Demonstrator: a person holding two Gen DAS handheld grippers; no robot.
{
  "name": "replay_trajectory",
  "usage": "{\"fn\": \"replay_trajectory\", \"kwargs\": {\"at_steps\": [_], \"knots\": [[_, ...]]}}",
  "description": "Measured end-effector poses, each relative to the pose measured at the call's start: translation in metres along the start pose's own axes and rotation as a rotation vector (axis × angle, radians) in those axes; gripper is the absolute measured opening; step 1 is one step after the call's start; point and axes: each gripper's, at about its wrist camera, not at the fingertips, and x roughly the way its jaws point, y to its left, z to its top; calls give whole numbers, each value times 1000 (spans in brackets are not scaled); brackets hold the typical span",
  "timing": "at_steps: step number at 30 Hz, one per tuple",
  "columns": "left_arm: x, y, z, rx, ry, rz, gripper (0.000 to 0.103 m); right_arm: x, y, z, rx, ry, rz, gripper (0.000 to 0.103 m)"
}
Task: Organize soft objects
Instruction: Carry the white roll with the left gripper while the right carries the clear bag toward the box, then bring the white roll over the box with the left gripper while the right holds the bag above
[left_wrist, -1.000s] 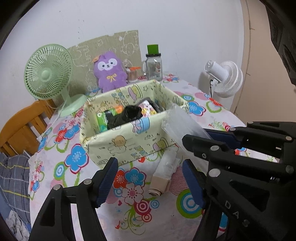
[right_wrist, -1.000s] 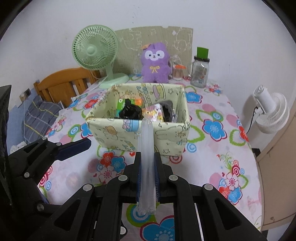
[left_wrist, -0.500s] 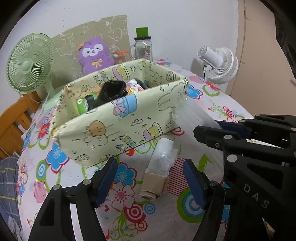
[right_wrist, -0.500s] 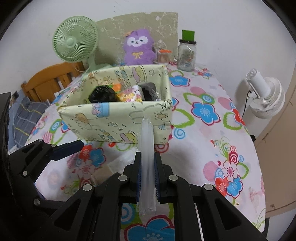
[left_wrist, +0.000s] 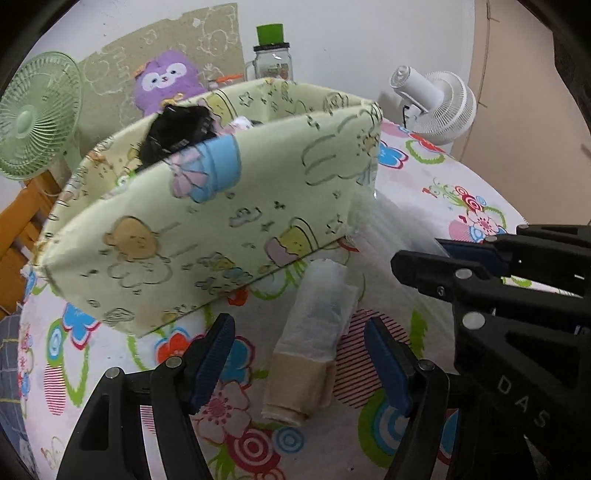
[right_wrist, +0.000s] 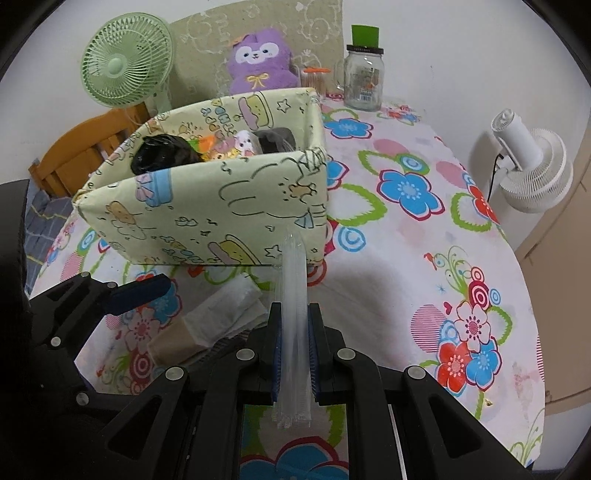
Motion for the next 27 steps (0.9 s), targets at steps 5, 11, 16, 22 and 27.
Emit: {"fn": "replay_trajectory", "kwargs": {"at_steps": [5,11,16,22,27], "knots": [[11,-1,-3,-1,19,-36,67,7,-4,0,7,18,-6,14],[10,-2,-2,-5,17,-78,36,11,-2,1,3,25,1,15],[6,-3,-2,-6,17,-82,23,10,-2,0,6,23,1,15],[-3,-4,-4,-2,-2,-69,22,5,3,-1,-3,15,11,15],[-16,-6,-2,-5,-28,-54,22,-5,9,-1,-19,-7,24,15]]}}
